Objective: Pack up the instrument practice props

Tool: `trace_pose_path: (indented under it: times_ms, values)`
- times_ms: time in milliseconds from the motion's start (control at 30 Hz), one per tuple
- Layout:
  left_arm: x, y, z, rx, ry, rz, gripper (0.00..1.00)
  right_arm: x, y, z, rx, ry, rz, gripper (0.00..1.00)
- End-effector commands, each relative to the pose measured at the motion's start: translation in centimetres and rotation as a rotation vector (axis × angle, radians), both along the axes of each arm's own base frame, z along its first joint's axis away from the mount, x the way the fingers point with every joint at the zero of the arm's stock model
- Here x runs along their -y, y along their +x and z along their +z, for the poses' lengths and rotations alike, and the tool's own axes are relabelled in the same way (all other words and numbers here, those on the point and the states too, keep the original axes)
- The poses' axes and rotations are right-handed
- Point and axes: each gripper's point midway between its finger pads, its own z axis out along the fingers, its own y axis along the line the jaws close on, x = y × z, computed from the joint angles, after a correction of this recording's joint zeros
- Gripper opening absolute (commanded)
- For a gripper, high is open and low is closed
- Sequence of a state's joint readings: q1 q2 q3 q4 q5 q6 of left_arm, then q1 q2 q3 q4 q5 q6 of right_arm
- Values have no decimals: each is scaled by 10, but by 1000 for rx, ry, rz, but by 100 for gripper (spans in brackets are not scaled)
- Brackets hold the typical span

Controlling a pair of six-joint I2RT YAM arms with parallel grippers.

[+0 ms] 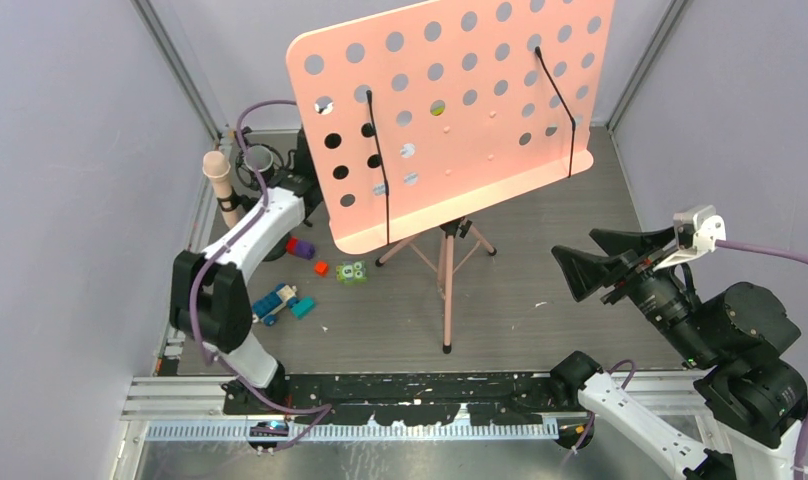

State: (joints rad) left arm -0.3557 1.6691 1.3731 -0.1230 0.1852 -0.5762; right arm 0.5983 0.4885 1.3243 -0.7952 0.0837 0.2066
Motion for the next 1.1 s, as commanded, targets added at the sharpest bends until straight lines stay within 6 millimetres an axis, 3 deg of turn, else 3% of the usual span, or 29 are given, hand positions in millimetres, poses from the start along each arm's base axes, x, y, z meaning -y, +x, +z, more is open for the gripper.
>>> trace_pose_path:
  times_ms: [0, 200, 333, 467, 700, 833, 1067]
  values:
    - [12, -31, 53, 206, -106, -123, 83, 5, -7, 4, 17, 36, -2, 82]
    - [3, -89, 110, 564, -266, -192, 89, 8, -13, 1, 9, 44, 1, 82]
    - [-6, -124, 126, 675, -264, -234, 91, 9, -14, -4, -1, 35, -2, 82]
    - [-2, -159, 148, 835, -301, -344, 94, 10, -16, -7, -9, 35, -1, 82]
    - [36, -212, 164, 1083, -262, -668, 91, 15, -28, -21, -40, 63, 4, 82]
    - [59, -224, 163, 1122, -239, -774, 89, 21, -36, -40, -88, 103, -9, 82]
    - [76, -210, 162, 1117, -225, -779, 87, 14, -41, -84, -190, 178, 10, 82]
